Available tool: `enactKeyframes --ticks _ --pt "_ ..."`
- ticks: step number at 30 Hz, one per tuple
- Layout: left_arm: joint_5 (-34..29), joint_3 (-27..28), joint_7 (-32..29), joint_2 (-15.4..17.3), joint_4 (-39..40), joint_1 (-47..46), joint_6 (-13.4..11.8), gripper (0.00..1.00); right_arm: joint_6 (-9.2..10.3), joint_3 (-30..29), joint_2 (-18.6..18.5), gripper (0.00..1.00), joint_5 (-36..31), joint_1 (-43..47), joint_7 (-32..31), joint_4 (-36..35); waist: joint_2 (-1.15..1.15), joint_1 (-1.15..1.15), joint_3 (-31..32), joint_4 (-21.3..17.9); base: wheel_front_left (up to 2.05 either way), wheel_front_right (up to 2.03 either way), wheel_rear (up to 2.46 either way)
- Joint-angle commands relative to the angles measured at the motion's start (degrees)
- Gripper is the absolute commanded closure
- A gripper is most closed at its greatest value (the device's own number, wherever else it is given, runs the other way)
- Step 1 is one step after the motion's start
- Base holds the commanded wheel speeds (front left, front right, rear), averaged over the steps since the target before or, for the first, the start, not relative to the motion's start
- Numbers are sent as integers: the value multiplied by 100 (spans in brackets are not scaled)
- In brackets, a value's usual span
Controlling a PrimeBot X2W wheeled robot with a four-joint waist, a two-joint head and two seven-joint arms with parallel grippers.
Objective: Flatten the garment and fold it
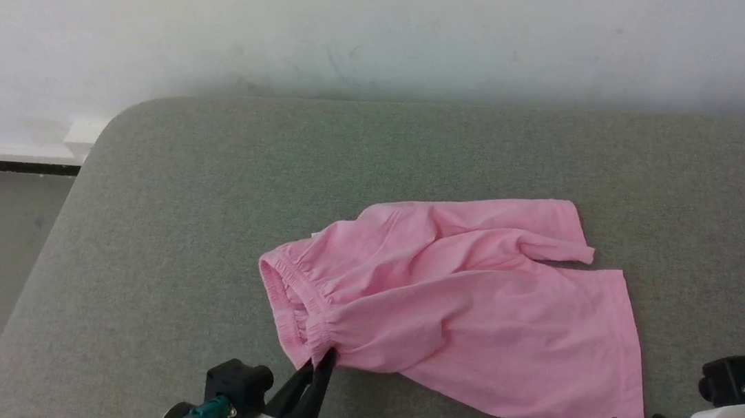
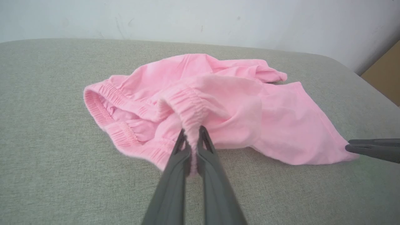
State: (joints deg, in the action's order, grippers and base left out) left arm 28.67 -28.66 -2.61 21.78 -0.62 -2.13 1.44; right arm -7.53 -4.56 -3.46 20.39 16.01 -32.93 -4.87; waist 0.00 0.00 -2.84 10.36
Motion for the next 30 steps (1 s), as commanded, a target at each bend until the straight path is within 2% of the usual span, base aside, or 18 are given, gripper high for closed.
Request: enactKeyframes --ticks 1,11,12,13,17,22,26,30 --pt "1 -15 -2 8 19 106 -11 100 4 95 24 0 43 47 -49 -14 0 0 -16 13 0 0 0" --pt "-32 -120 135 -74 -194 -7 39 100 4 377 51 0 -83 -93 -271 465 0 0 -107 98 0 0 0" --pt "-28 -124 156 -83 -230 -18 46 100 4 441 52 64 -72 -91 -327 515 0 0 -111 106 0 0 0" --pt "-25 -129 174 -86 -271 -27 56 100 4 495 52 100 -53 -92 -365 549 0 0 -113 113 0 0 0" --pt "-7 -137 236 -83 -404 -47 86 100 4 508 -20 100 -11 -113 -389 558 0 0 -94 115 0 0 0" --pt "37 -97 265 1 -405 -32 103 100 4 0 -250 100 -21 -307 -192 432 0 0 24 47 0 0 0" --pt "54 -66 228 112 -278 -34 115 100 4 -381 -512 100 -13 -544 -48 309 0 0 158 -36 0 0 0" --pt "42 -60 68 249 46 -88 105 100 4 -414 -911 100 344 -830 31 -11 0 0 319 -176 0 0 0"
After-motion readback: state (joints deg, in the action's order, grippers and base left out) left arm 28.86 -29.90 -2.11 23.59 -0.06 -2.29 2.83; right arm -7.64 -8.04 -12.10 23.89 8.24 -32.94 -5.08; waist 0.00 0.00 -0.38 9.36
